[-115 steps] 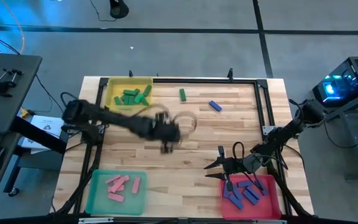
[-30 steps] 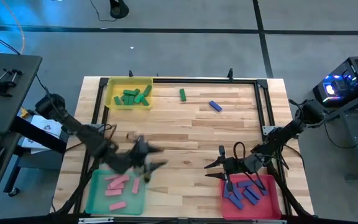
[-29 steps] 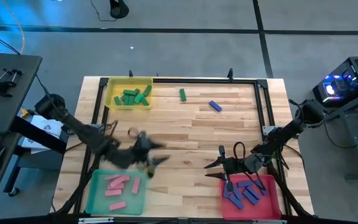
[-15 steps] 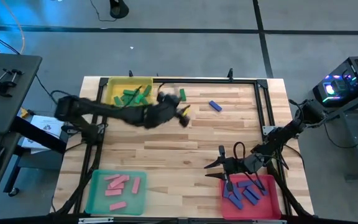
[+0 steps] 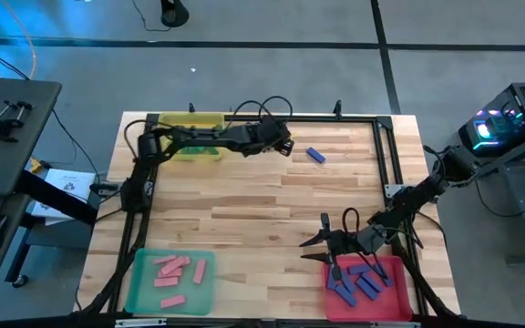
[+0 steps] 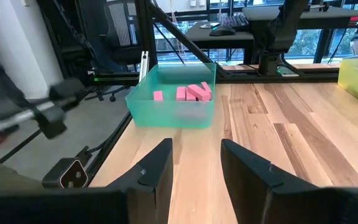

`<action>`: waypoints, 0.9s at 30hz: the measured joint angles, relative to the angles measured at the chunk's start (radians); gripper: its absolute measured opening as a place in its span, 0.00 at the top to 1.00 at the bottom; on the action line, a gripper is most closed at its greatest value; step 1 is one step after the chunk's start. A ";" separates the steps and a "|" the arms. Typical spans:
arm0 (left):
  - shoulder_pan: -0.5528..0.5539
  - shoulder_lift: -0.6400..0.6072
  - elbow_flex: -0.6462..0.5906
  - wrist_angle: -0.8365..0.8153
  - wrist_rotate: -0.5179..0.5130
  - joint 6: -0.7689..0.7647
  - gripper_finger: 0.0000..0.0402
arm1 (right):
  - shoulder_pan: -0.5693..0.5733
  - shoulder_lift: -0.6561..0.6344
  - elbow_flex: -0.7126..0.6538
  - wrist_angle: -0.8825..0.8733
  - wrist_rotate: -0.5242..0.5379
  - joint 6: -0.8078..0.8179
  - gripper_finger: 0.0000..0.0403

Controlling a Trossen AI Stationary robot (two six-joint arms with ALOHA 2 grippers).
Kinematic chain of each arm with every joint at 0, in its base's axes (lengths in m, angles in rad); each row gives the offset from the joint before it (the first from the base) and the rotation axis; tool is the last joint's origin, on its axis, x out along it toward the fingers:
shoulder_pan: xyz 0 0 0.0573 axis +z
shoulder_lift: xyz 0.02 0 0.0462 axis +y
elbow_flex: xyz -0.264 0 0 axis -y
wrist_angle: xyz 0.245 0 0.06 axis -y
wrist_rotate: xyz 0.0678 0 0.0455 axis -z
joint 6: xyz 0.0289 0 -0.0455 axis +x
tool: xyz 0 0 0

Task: Sort blocks
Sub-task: Put the green block into the yellow bin

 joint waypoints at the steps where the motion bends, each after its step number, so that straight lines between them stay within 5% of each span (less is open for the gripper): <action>1: 0.008 0.020 0.007 -0.007 0.004 -0.011 0.47 | 0.000 0.000 0.000 -0.003 0.000 0.003 0.70; 27: 0.059 0.134 0.020 -0.062 0.016 -0.131 0.50 | 0.001 0.000 0.000 -0.022 -0.005 0.024 0.70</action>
